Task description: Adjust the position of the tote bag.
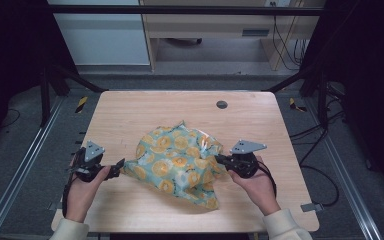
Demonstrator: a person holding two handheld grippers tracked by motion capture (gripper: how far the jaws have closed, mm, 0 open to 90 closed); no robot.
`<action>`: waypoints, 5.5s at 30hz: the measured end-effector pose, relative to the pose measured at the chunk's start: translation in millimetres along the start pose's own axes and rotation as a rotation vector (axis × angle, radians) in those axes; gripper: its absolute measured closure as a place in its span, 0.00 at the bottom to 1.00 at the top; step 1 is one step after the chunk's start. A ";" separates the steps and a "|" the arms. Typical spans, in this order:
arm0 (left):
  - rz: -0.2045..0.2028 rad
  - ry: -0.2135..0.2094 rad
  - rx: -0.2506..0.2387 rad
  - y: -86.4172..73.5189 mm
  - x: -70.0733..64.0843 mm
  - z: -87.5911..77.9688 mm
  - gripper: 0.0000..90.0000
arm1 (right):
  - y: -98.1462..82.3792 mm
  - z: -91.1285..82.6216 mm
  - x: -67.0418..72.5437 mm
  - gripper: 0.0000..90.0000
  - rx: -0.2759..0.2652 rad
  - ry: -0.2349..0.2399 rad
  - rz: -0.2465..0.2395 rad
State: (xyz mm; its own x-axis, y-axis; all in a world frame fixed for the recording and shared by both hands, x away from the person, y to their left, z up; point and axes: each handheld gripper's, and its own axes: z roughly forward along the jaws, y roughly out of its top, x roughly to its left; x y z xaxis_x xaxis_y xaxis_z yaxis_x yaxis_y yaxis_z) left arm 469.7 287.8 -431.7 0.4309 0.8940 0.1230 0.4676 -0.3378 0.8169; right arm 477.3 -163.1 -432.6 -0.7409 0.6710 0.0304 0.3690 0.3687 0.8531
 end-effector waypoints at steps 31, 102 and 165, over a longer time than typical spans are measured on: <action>0.127 -0.202 0.262 122.5 -36.5 125.8 0.08 | 4.0 5.5 14.3 1.00 0.006 0.057 -0.065; 0.127 -0.144 -0.054 98.9 -11.2 16.3 1.00 | 53.7 -50.6 -36.0 1.00 -0.099 -0.143 0.012; 0.057 -0.132 -0.249 -9.2 -27.8 -75.0 1.00 | -2.8 -61.8 34.3 1.00 -0.200 -0.037 0.007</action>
State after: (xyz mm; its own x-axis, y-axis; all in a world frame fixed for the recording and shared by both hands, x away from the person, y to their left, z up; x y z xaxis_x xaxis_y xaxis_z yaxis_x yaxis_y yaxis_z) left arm 395.6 288.1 -400.4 0.5556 0.8240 0.1111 0.2434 -0.2889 0.9259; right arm 416.2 -180.9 -401.8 -0.7160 0.6978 0.0211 0.2531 0.2313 0.9394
